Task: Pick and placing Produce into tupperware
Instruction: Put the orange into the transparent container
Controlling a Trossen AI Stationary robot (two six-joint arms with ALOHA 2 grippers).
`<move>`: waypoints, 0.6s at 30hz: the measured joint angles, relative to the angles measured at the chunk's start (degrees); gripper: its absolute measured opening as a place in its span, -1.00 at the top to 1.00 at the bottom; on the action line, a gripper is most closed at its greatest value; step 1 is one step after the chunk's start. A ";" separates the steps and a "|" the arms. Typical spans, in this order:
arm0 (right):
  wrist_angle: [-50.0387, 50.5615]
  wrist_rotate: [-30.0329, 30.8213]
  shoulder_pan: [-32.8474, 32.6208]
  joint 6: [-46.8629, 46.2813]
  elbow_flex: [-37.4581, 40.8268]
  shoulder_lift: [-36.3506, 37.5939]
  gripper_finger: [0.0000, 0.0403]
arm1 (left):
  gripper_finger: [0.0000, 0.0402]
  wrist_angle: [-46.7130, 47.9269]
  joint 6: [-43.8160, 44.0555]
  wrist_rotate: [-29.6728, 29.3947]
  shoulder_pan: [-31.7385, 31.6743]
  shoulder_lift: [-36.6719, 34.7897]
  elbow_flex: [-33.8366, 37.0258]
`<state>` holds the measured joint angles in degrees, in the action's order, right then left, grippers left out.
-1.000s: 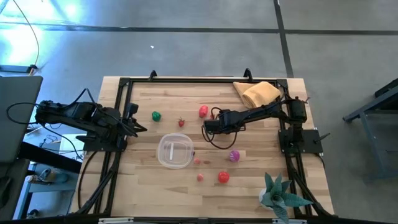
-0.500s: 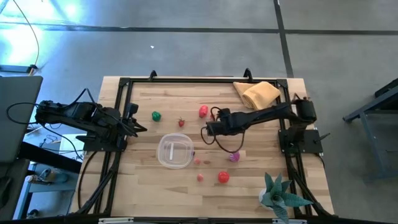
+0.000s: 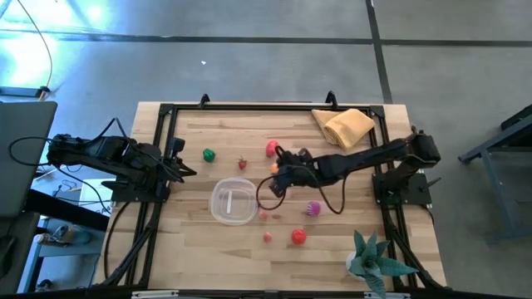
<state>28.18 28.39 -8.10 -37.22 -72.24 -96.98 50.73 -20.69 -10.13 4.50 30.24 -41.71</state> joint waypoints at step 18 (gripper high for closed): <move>-23.33 -18.73 -0.47 22.44 -0.02 -0.38 -0.19 | 0.99 0.00 0.00 0.00 0.01 0.02 0.00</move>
<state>4.84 9.67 -8.57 -14.79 -72.26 -97.35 50.73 -20.69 -10.13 4.51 30.26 -41.71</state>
